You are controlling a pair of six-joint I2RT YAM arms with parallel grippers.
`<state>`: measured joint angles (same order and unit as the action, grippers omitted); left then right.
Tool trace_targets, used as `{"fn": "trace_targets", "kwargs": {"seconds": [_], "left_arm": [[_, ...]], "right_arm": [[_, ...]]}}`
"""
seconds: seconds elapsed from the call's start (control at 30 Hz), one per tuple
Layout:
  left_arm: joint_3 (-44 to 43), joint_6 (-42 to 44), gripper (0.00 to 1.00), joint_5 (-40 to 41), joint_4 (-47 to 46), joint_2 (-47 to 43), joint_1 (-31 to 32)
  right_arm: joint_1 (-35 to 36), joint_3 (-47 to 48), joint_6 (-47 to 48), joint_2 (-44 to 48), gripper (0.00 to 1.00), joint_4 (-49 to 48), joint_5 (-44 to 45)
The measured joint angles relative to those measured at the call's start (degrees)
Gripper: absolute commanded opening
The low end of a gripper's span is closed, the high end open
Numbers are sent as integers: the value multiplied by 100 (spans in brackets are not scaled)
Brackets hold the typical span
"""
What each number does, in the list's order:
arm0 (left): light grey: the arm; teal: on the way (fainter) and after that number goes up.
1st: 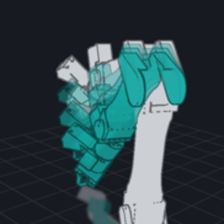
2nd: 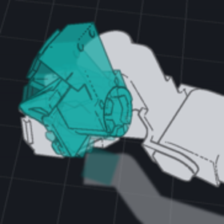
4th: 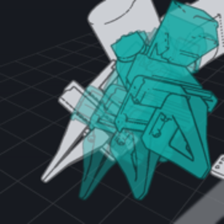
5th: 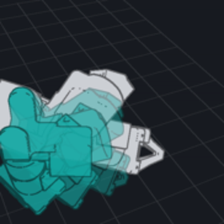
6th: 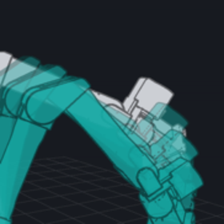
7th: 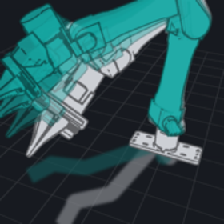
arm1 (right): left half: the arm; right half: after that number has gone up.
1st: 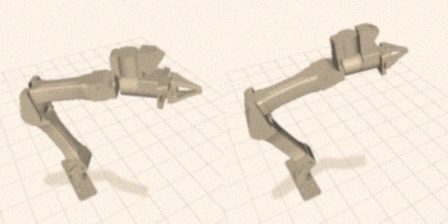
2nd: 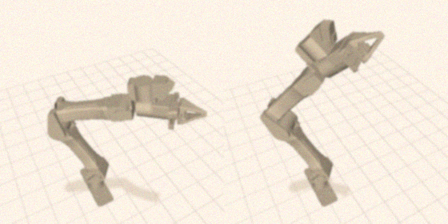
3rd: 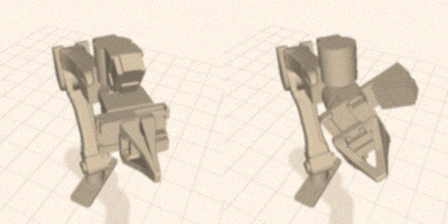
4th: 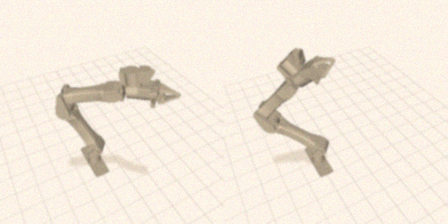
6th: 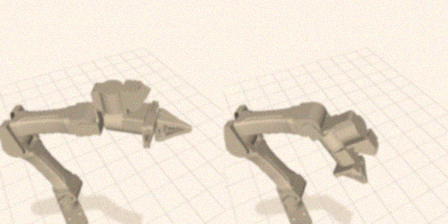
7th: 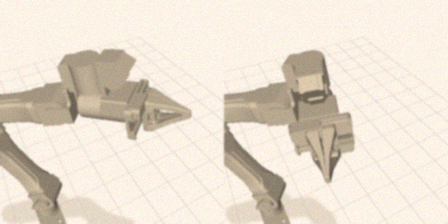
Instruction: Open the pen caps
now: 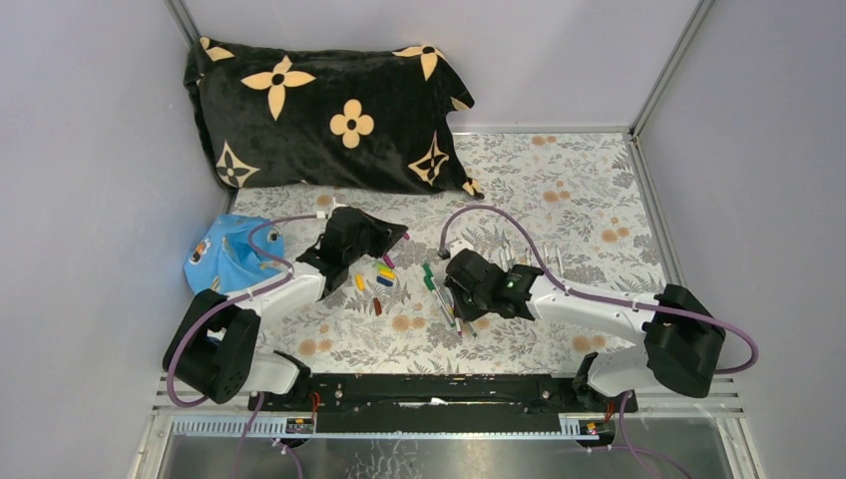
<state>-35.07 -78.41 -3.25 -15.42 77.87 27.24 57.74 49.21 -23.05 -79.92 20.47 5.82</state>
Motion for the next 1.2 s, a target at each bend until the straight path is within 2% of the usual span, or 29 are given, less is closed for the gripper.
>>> {"fn": "trace_targets", "kwargs": {"seconds": [0.13,0.3,0.43,0.6,0.9,1.2], "left_arm": [[-157,256,0,-2,170,20,-173],[-212,745,0,105,817,22,-179],[98,997,8,389,1309,-227,-179],[579,1106,16,678,1753,-522,-179],[796,1150,37,918,1954,-535,-179],[874,1150,44,988,1956,-533,-179]], "right_arm": [[4,-216,-144,216,0,125,79],[-15,-31,-275,433,0,514,778],[-317,315,-313,409,0,776,1333],[-1141,398,-326,271,0,815,1725],[-2031,420,-87,-450,0,918,1882],[-2468,426,229,-927,0,824,1921]]}}
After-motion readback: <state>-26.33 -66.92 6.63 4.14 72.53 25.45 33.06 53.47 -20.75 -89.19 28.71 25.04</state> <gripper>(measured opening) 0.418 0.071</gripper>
